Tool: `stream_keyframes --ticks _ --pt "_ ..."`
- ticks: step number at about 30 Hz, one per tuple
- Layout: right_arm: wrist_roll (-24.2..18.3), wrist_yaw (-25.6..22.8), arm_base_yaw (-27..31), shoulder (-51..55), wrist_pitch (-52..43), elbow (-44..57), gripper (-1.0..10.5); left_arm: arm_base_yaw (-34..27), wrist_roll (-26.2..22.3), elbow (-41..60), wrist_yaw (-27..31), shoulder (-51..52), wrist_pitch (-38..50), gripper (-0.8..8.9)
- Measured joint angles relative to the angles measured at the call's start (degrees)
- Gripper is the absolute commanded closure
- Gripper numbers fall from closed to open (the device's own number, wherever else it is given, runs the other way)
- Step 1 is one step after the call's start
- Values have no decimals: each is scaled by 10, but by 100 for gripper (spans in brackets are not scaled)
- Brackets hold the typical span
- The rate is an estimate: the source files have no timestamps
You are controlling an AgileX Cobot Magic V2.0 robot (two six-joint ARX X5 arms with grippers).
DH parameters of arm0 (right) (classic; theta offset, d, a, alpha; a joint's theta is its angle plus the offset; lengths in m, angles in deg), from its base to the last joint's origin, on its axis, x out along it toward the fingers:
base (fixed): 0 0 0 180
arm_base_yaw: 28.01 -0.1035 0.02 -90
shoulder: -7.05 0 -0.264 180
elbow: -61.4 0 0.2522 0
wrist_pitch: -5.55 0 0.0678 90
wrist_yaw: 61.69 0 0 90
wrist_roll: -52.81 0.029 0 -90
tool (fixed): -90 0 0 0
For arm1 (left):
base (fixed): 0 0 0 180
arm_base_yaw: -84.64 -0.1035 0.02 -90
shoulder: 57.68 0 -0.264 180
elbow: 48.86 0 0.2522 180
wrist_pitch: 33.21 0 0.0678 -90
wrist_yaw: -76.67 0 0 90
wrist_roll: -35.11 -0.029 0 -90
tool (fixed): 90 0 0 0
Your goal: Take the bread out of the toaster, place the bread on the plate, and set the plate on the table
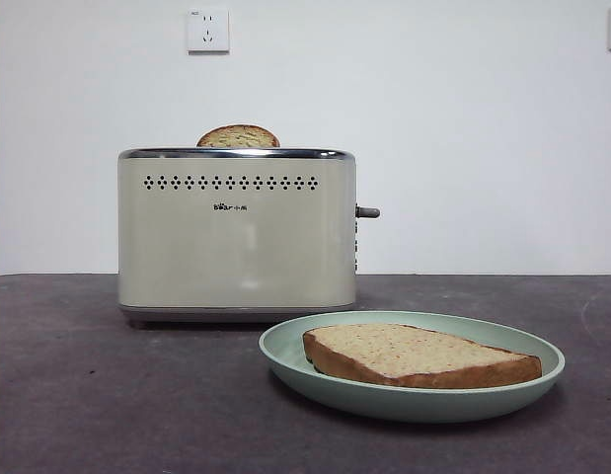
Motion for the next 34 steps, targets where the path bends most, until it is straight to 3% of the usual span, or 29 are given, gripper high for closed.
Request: stream_keyframes --ticks 18,23,28,34 --pt "0 0 0 0 0 0 945 0 0 0 0 0 0 816" --pt "-49 -3 0 -3 -9 0 945 0 0 0 0 0 0 816" --pt "-121 -41 36 -15 -131 17 945 0 0 0 0 0 0 816" --pt "-103 -46 118 45 -299 147 945 0 0 0 0 0 0 816"
